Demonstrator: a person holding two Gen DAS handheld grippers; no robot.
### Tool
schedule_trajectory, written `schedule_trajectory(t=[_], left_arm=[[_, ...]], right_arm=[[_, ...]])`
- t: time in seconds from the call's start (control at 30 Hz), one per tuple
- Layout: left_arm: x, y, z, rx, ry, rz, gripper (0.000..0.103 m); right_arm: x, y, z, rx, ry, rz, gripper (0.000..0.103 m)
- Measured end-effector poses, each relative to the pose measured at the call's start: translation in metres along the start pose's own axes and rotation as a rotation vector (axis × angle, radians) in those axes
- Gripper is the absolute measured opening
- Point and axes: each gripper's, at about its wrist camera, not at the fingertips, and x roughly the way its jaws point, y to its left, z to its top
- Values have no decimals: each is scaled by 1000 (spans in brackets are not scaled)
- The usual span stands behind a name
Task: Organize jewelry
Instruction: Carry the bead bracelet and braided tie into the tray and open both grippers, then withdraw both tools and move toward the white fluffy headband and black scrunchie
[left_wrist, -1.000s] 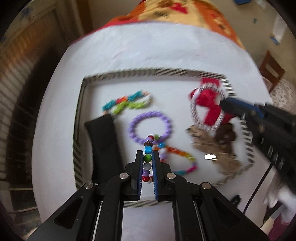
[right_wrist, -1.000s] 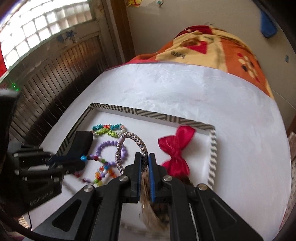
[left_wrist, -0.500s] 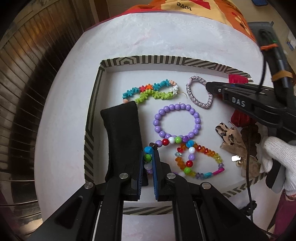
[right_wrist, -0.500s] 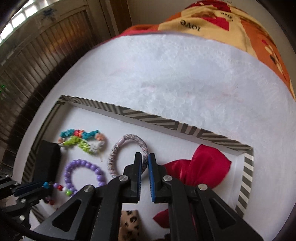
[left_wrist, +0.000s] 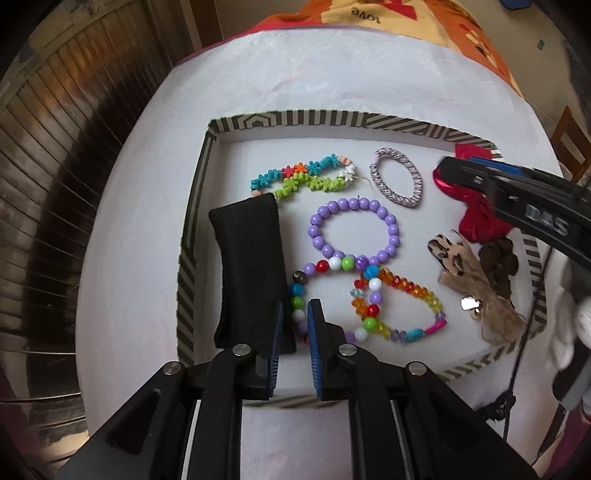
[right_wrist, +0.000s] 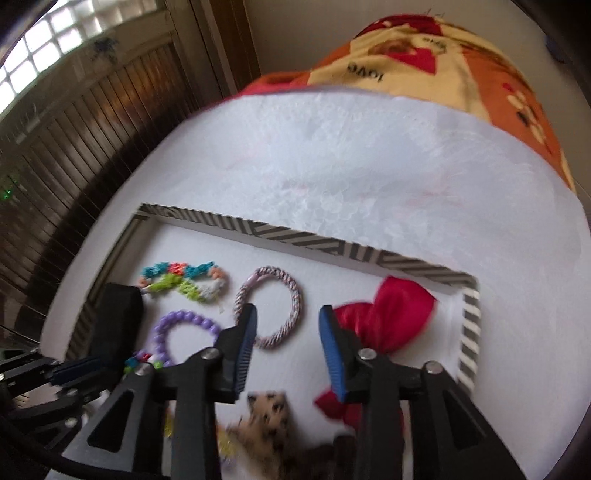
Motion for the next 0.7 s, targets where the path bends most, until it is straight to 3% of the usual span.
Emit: schedule_trajectory(t=[0.37,0.43,0.7], left_arm=[[-47,-5,-32,34,-84,-36,0],[-53,-6,-37,42,-95,-48,5],[-74,-11,-53,80,-132,-50,6]], right_arm=[[-103,6,-64,45,-102,-29,48],[-118,8,-79,61,-114,-38,50],[-149,14,-128,128,-136,-54,51]])
